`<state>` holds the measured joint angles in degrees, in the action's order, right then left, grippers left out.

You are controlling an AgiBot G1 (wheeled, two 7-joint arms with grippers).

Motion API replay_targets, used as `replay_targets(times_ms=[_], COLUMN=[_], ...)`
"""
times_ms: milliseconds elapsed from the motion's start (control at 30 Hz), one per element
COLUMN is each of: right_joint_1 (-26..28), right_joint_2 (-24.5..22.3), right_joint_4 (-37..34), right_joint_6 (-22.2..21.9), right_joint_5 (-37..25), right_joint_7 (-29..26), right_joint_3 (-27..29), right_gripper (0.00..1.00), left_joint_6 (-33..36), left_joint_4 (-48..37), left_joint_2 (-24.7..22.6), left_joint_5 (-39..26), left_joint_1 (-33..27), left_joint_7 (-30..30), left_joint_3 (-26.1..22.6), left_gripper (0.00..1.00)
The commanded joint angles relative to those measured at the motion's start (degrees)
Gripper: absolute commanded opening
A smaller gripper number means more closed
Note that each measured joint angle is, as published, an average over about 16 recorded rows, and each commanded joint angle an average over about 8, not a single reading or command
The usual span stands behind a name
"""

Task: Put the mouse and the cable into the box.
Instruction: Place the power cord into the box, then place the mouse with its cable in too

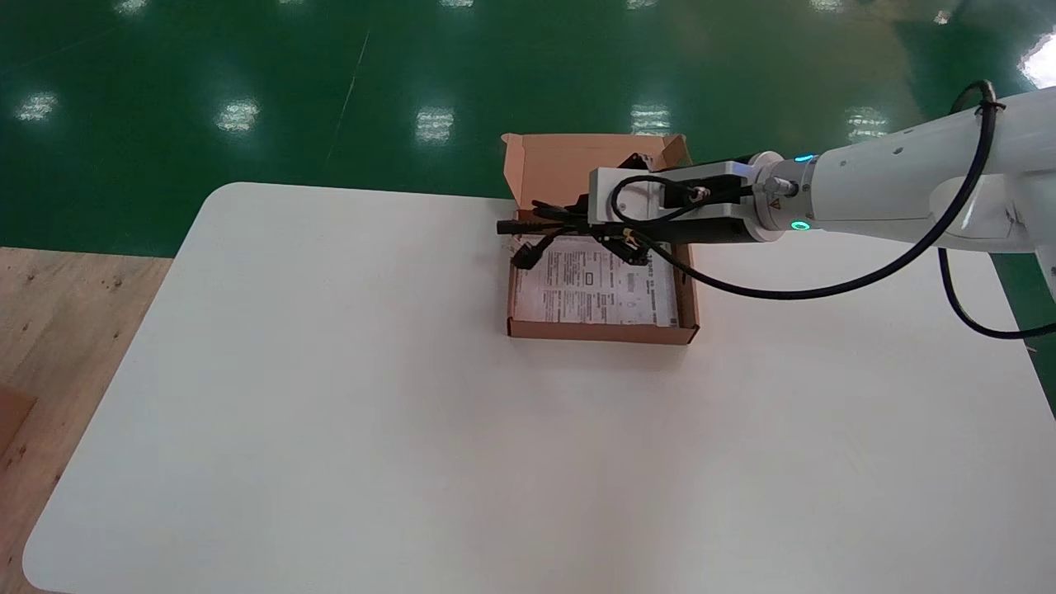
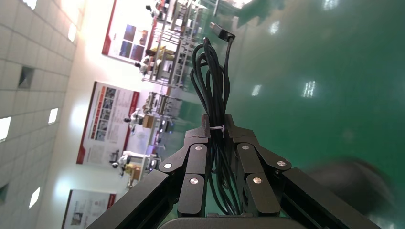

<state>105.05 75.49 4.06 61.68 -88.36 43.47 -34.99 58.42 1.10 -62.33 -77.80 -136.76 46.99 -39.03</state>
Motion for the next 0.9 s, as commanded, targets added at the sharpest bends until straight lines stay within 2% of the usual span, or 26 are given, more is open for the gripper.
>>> replay_targets(times_ms=[33,400,433,667,700,900], right_joint_1=[-0.1,-1.0,-1.1,-1.1,-1.0,-1.0], right_joint_2=[-0.3,-0.6,-0.6,-0.2,-0.1,-0.1], right_joint_4=[-0.7,-2.8,-2.9,-3.7,-3.8,-3.7], right_joint_6=[0.4,2.4,2.7,3.9,3.9,4.0], right_joint_5=[0.1,-0.1,-0.1,-1.0,-1.0,-1.1], right_joint_7=[0.5,2.0,2.0,1.1,1.0,0.8], right_joint_3=[0.0,-0.1,-0.1,-0.8,-0.8,-0.9], right_gripper=[0.0,0.0,0.05,0.92,1.0,1.0], left_joint_6=[0.1,-0.2,-0.1,0.7,0.7,0.7], left_joint_4=[-0.3,-0.8,-0.8,-0.8,-0.8,-0.9], left_joint_2=[-0.2,-1.3,-1.3,-1.2,-1.3,-2.1], left_joint_5=[-0.3,0.2,0.2,0.2,0.1,0.2], left_joint_1=[0.1,0.8,0.8,0.7,0.7,1.4], left_joint_7=[0.0,-0.2,-0.1,0.0,0.1,0.2], left_joint_3=[-0.2,0.1,0.1,0.1,0.1,0.1], left_gripper=[0.0,0.0,0.0,0.0,0.0,0.0])
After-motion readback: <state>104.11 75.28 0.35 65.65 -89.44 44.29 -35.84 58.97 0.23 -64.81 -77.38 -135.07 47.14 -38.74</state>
